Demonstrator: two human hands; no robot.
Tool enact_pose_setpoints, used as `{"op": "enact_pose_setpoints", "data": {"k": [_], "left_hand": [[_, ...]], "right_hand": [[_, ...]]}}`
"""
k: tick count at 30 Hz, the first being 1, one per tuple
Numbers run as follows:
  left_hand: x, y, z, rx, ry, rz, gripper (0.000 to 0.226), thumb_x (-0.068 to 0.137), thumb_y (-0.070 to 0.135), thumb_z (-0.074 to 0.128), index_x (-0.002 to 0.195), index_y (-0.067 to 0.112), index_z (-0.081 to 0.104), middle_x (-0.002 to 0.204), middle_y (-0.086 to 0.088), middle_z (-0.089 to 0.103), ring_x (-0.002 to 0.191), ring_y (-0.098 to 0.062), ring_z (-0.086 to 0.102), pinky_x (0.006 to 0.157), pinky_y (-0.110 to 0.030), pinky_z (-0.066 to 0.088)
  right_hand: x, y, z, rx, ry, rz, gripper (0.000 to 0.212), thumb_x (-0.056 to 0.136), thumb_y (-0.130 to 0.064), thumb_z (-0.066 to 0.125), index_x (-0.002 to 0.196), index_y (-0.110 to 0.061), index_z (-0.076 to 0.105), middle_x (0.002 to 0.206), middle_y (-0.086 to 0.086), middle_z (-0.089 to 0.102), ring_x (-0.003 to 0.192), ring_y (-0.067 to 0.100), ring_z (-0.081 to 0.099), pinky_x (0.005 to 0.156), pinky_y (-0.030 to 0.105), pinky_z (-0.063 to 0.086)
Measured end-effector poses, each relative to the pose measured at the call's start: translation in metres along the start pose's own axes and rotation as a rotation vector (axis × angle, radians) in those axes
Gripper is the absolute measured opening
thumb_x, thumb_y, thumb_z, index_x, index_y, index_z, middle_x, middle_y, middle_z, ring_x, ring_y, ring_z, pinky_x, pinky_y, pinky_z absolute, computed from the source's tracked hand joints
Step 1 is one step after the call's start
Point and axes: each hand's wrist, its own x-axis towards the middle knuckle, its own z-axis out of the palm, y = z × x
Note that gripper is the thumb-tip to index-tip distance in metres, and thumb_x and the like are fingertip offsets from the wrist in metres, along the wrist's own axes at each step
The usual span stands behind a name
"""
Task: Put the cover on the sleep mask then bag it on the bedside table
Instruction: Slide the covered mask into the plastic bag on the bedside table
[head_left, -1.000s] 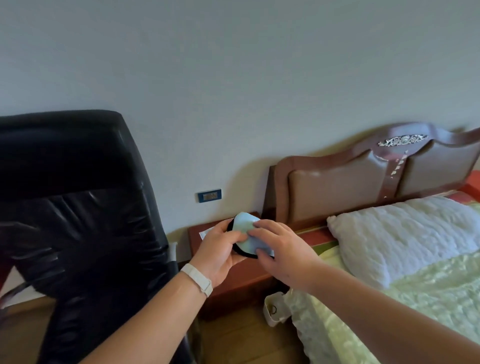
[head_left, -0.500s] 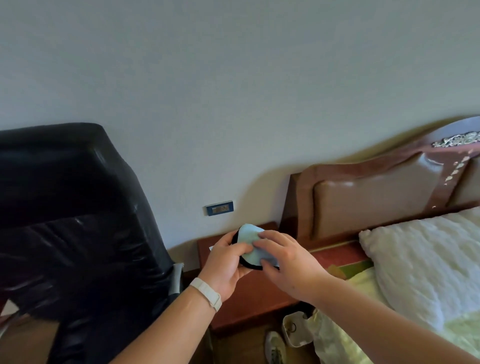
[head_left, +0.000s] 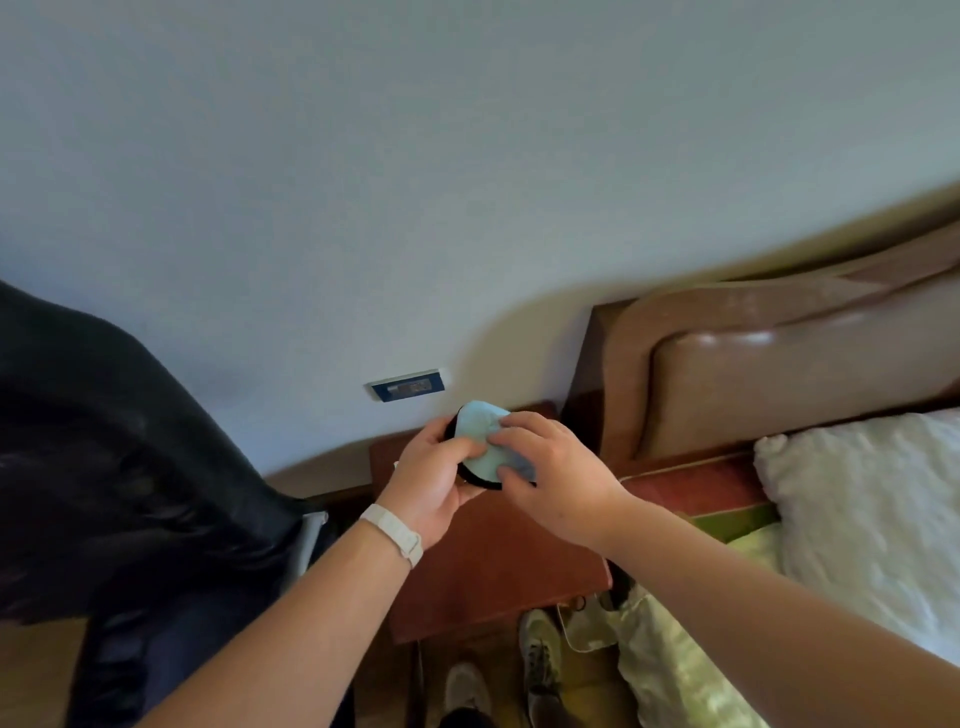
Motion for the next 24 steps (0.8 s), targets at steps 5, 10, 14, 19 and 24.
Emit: {"op": "enact_pose_setpoints", "data": {"k": [5, 10, 14, 19, 24], "left_hand": [[0.047, -0.011, 0.001, -0.012, -0.003, -0.053, 0.039, 0.088, -0.010, 0.048, 0.120, 0.007, 0.062, 0.117, -0.023, 0.066, 0.103, -0.036, 0.065, 0.081, -0.049, 0.057], [0.089, -0.028, -0.006, 0.017, -0.094, -0.104, 0.042, 0.090, -0.007, 0.048, 0.126, 0.009, 0.061, 0.117, -0.019, 0.069, 0.103, -0.032, 0.067, 0.075, -0.041, 0.060], [0.127, -0.049, -0.016, 0.087, -0.137, -0.137, 0.037, 0.089, -0.006, 0.053, 0.118, 0.014, 0.066, 0.105, -0.012, 0.075, 0.096, -0.027, 0.072, 0.071, -0.036, 0.059], [0.179, -0.087, -0.036, 0.180, -0.076, -0.156, 0.031, 0.087, -0.002, 0.062, 0.113, 0.014, 0.064, 0.109, -0.012, 0.074, 0.098, -0.027, 0.072, 0.076, -0.038, 0.059], [0.224, -0.128, -0.053, 0.326, -0.021, -0.154, 0.034, 0.084, 0.008, 0.070, 0.116, 0.015, 0.062, 0.112, -0.007, 0.072, 0.095, -0.019, 0.072, 0.072, -0.029, 0.059]], "right_hand": [[0.025, 0.037, 0.018, 0.254, 0.088, 0.307, 0.041, 0.083, -0.022, 0.068, 0.122, -0.019, 0.057, 0.117, -0.004, 0.055, 0.104, 0.011, 0.056, 0.090, 0.027, 0.046], [0.039, 0.071, 0.043, 0.936, 0.064, 0.861, 0.038, 0.085, -0.032, 0.069, 0.117, -0.014, 0.057, 0.108, 0.005, 0.068, 0.094, 0.019, 0.068, 0.084, 0.039, 0.056], [0.046, 0.100, 0.063, 1.238, 0.001, 0.930, 0.025, 0.088, -0.023, 0.067, 0.109, -0.009, 0.066, 0.104, 0.012, 0.073, 0.094, 0.023, 0.070, 0.074, 0.035, 0.058], [0.052, 0.140, 0.098, 1.181, 0.028, 0.969, 0.023, 0.087, -0.015, 0.069, 0.109, -0.012, 0.063, 0.106, 0.010, 0.072, 0.093, 0.023, 0.071, 0.076, 0.038, 0.058], [0.055, 0.181, 0.129, 0.956, 0.083, 0.972, 0.017, 0.083, -0.015, 0.073, 0.099, -0.018, 0.066, 0.096, 0.004, 0.073, 0.081, 0.015, 0.072, 0.066, 0.031, 0.058]]}}
